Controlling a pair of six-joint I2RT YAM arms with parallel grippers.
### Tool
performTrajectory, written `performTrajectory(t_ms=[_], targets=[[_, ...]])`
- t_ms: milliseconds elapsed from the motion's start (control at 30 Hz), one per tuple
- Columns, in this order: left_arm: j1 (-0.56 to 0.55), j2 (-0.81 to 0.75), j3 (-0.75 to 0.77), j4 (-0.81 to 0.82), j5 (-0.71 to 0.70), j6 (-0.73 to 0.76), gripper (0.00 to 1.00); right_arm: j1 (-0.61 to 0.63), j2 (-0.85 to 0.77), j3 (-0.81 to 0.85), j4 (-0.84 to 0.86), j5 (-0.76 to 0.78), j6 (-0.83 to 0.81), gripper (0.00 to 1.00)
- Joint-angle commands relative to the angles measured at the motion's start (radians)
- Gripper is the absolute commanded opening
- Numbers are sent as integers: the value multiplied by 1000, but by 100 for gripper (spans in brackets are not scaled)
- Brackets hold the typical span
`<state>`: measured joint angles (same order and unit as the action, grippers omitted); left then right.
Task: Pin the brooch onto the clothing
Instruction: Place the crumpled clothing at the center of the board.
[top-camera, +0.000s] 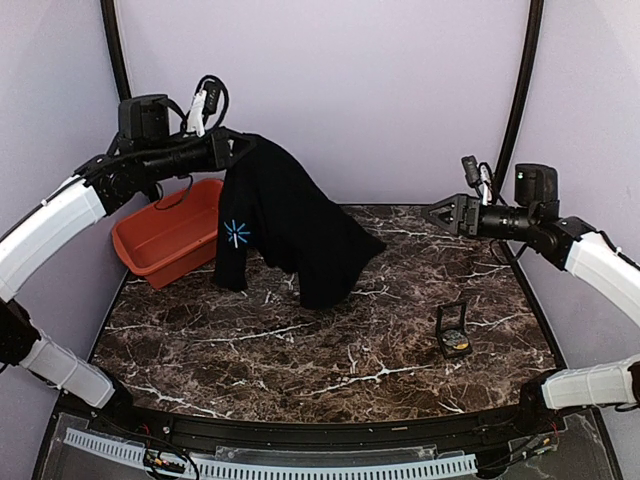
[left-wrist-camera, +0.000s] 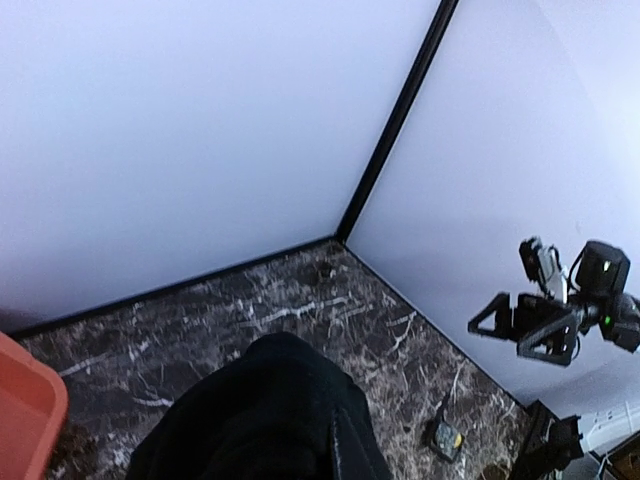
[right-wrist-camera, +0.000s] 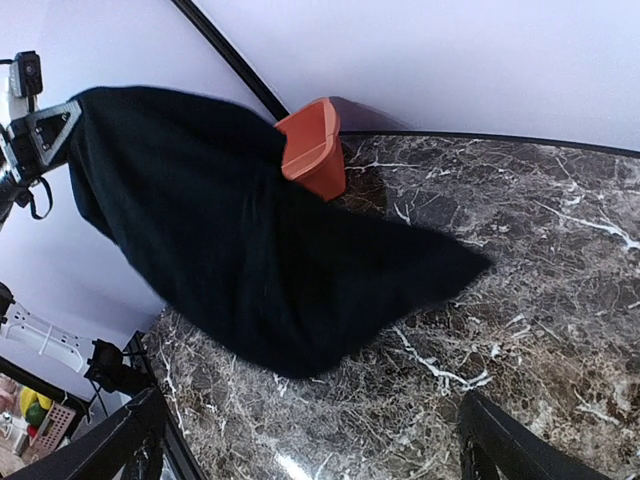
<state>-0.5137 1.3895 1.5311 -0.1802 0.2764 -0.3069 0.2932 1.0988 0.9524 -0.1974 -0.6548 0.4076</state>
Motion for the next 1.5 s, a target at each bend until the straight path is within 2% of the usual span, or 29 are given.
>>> performTrajectory(t_ms=[0, 67, 200, 267, 400, 433, 500, 533, 600, 700, 933, 1167, 1367, 1467], targets=[[-85, -57, -152, 23, -76, 24, 1, 20, 9, 35, 36, 8, -31, 99], [-124, -83, -236, 11, -127, 31, 1, 20, 0, 23, 35, 18, -41, 99], [-175, -98, -396, 51, -142, 8, 1, 21, 5, 1, 31, 24, -60, 99], [-190, -75, -425, 48, -126, 3, 13, 23, 19, -3, 27, 26, -63, 99], [-196, -41, -441, 39, -128, -5, 47, 53, 71, 18, -9, 55, -115, 99], [-196, -44, -439, 30, -140, -3, 52, 68, 87, 30, -29, 80, -141, 99], [-196, -56, -436, 2, -228, 15, 75, 103, 138, 59, -75, 137, -194, 99], [-196, -72, -441, -13, -278, 13, 92, 123, 162, 71, -88, 161, -217, 99], [-191, -104, -462, -47, -399, -6, 98, 157, 217, 95, -102, 194, -248, 99], [-146, -163, -512, -72, -493, -80, 99, 211, 314, 136, -95, 207, -278, 99], [-30, -344, -707, -52, -508, -207, 99, 369, 619, 335, -66, 281, -374, 99], [-12, -450, -807, -144, -623, -308, 99, 493, 949, 694, -101, 229, -392, 99], [-3, -516, -859, -147, -664, -337, 99, 558, 1057, 856, -8, 125, -393, 99], [-2, -512, -859, -161, -669, -343, 99, 567, 1116, 929, -6, 148, -401, 99]])
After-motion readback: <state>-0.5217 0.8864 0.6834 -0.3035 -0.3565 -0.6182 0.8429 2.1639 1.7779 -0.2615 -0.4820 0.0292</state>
